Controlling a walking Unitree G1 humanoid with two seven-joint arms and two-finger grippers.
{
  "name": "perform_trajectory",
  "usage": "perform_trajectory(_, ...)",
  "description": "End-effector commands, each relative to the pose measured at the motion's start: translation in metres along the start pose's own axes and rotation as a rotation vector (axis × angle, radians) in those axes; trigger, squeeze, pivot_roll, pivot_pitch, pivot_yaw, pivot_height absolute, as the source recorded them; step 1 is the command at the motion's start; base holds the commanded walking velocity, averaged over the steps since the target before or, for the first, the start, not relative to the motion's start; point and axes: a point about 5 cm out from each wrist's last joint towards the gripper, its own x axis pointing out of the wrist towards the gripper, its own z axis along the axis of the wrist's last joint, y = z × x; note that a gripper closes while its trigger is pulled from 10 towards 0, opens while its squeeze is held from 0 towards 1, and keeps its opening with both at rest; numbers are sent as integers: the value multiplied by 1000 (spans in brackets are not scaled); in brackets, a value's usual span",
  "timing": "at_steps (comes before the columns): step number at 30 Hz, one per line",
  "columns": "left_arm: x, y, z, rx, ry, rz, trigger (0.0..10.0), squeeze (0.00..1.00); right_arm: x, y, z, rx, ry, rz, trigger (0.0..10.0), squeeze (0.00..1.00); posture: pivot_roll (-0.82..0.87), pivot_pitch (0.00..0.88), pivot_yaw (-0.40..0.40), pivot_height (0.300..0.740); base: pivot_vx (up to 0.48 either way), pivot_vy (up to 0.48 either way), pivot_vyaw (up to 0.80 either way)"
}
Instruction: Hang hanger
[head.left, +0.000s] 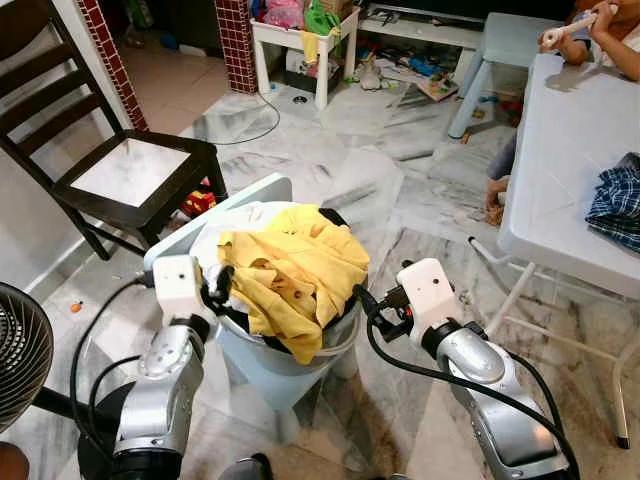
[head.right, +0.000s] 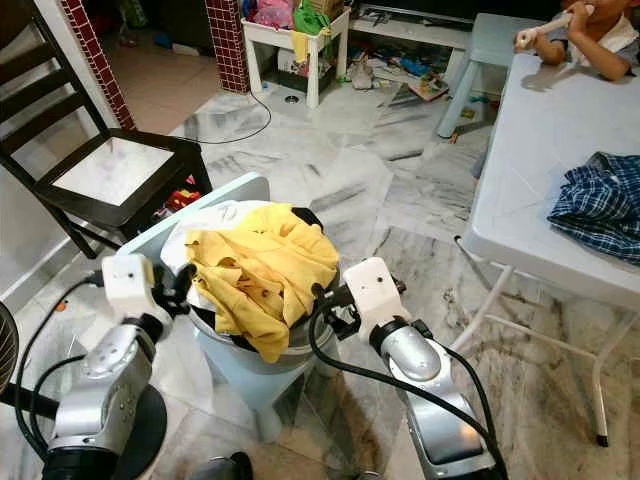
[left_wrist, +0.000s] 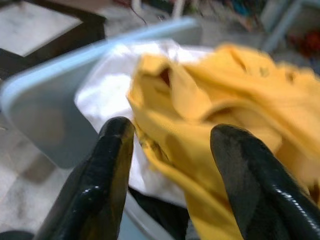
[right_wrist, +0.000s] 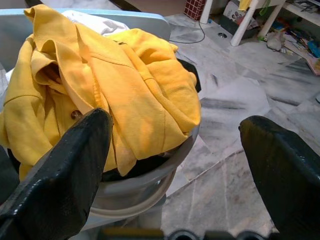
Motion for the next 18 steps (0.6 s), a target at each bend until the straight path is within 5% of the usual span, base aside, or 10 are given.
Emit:
perform_trajectory(1, 2, -1, -3, 29, 27, -23, 10000, 1000, -2, 1, 1, 1, -4, 7, 10000, 0, -84, 131, -1, 740, 0, 0, 0)
perform_trajectory(8, 25, -5, 1, 155, 43, -84, 10000, 1000, -7, -1, -1, 0, 7, -3, 10000, 0, -104, 144, 9, 740, 0, 0, 0)
perform_trajectory(18, 43, -16, 3, 128, 81, -141, 10000, 1000, -12, -2, -2, 0, 17, -10, 10000, 0, -124, 154, 16, 740, 0, 0, 0)
